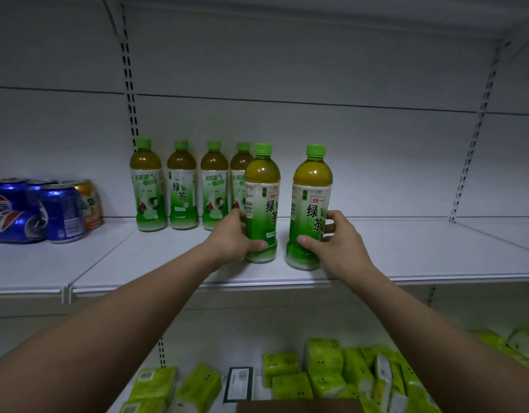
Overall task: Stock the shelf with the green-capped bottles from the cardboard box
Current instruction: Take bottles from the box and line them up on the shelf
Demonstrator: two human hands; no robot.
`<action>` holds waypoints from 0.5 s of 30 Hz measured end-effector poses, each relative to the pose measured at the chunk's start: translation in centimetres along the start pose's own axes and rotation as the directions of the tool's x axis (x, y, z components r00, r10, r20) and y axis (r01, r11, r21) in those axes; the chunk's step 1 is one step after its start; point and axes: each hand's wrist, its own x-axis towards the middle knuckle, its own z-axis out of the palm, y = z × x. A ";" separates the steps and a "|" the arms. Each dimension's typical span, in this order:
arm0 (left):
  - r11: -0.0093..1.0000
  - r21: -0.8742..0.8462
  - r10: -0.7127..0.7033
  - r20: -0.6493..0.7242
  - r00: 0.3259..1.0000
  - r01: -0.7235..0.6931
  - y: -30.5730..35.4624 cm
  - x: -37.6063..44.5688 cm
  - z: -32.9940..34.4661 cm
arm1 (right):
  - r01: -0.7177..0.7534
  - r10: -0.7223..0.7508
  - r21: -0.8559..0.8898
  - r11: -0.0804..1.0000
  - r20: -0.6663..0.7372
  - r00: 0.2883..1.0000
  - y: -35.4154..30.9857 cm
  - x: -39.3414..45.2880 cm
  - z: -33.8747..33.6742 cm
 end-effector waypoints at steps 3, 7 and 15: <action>1.000 0.002 0.011 -0.050 0.999 -0.011 -0.4 1.5 1.4 | 0.000 0.000 -0.003 1.000 -0.022 1.000 0.7 1.0 0.0; 1.000 0.009 0.000 -0.119 0.993 0.001 -0.7 3.4 3.1 | 0.001 -0.001 0.002 1.000 -0.016 1.000 1.6 2.4 0.0; 0.998 0.061 0.017 -0.190 0.982 -0.006 -1.0 6.2 4.6 | 0.002 -0.002 0.003 1.000 -0.026 1.000 3.0 4.9 1.0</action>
